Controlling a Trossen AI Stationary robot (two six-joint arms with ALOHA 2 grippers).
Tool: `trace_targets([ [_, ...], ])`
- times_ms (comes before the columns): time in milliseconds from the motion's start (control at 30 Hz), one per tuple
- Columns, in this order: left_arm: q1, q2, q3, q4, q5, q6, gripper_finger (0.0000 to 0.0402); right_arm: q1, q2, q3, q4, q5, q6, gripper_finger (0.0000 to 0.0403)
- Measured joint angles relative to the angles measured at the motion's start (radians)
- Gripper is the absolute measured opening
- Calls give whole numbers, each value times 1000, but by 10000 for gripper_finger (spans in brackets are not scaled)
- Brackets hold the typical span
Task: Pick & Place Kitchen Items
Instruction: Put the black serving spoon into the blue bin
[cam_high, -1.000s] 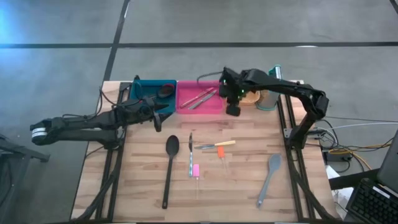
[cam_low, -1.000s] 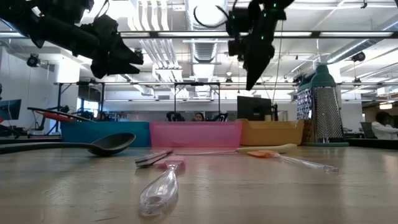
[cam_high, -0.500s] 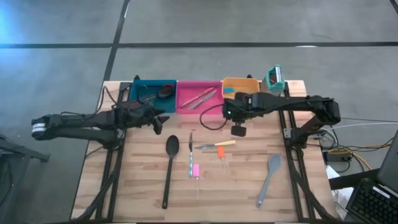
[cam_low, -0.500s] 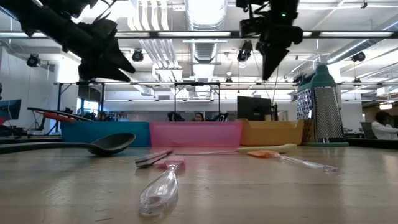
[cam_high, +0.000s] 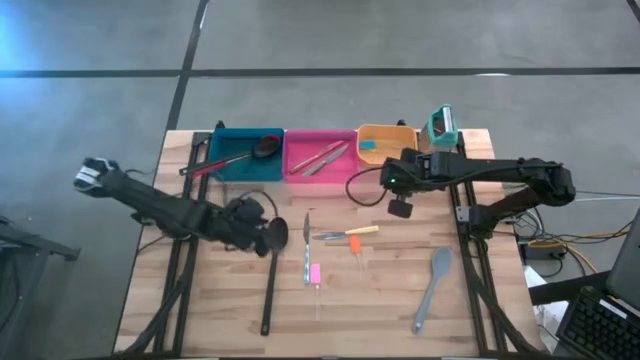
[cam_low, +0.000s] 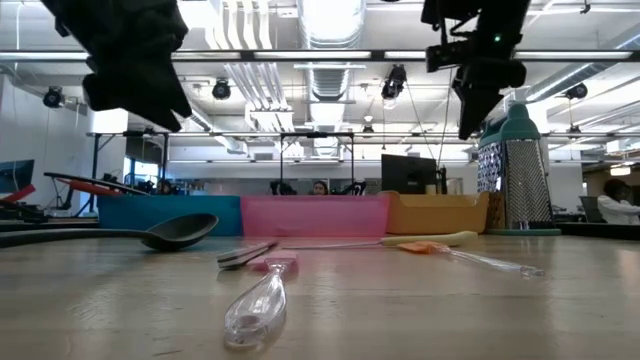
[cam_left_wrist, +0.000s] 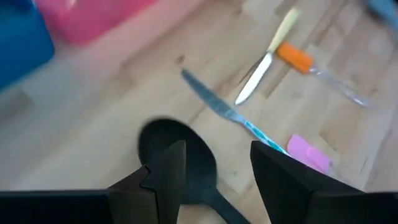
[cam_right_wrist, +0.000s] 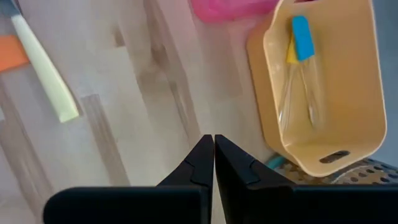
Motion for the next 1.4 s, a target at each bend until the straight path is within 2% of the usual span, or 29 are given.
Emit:
trace_targets([
  [133,-30,145,69,-52,21,-150,185,-7,-53,-40,62,0,-5,8],
  [333,-31,292,115,-72,111,-248,185,-6,-111,-80,106,-1,-66,8],
  [500,-41,356,115,-73,182,-342,186,-6,-125,-90,122,-1,-110,8],
  [733,-64,413,115,-50,194,-399,186,-6,-116,-94,147,-1,-113,8],
  [1100,-71,557,117,6,225,-400,183,-6,-116,-103,179,-2,-97,8],
  [1233,-59,609,119,6,208,-340,178,-6,-116,-113,220,-2,-97,8],
  [1333,-38,624,118,-2,210,-265,150,-7,-116,-132,269,-2,-104,8],
  [1400,-24,619,117,-12,200,-196,116,-6,-116,-143,281,-2,-108,8],
])
